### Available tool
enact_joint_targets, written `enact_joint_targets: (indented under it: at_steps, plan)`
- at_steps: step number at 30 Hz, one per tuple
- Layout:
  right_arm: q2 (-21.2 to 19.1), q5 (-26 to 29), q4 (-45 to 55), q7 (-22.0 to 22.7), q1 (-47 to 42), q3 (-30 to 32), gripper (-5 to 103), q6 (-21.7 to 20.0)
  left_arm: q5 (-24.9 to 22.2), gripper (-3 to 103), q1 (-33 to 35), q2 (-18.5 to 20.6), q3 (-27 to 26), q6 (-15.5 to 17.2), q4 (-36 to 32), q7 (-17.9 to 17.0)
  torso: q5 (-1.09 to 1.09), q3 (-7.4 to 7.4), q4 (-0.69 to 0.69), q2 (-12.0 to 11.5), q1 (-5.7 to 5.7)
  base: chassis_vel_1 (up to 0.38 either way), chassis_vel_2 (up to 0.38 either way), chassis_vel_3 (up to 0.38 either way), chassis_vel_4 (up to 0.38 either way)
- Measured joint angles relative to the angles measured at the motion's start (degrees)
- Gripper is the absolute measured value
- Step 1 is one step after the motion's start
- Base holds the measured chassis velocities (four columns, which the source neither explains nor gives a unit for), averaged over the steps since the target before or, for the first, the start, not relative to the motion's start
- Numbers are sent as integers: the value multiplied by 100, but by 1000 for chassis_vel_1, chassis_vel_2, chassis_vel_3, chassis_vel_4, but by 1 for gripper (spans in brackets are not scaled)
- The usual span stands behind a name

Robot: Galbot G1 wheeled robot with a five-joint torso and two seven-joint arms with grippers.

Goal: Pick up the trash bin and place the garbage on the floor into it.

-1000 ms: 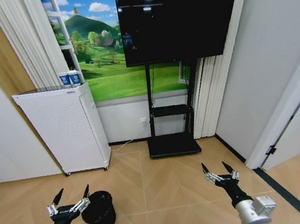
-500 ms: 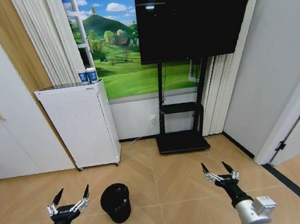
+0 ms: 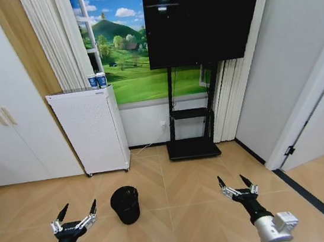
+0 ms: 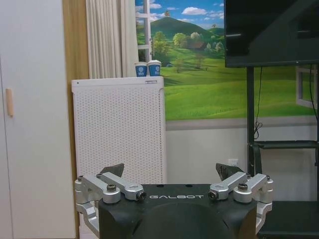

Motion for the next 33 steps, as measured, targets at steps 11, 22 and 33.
enact_joint_targets:
  at_steps: [11, 22, 33]
  plan:
    - [0, 0, 0, 0, -1, -1, 100, 0, 0, 100, 0, 0, 1, 0, 0, 1, -1, -1, 0, 0, -1, 351, -350, -353, 355]
    - [0, 0, 0, 0, -2, -1, 100, 0, 0, 100, 2, 0, 0, 0, 2, -1, 1, -3, 3, 1, -4, 321, -307, -339, 321]
    - [0, 0, 0, 1, 3, 1, 100, 0, 0, 100, 0, 0, 1, 0, 2, 0, 0, 1, 3, -3, 4, -4, -23, -11, 26]
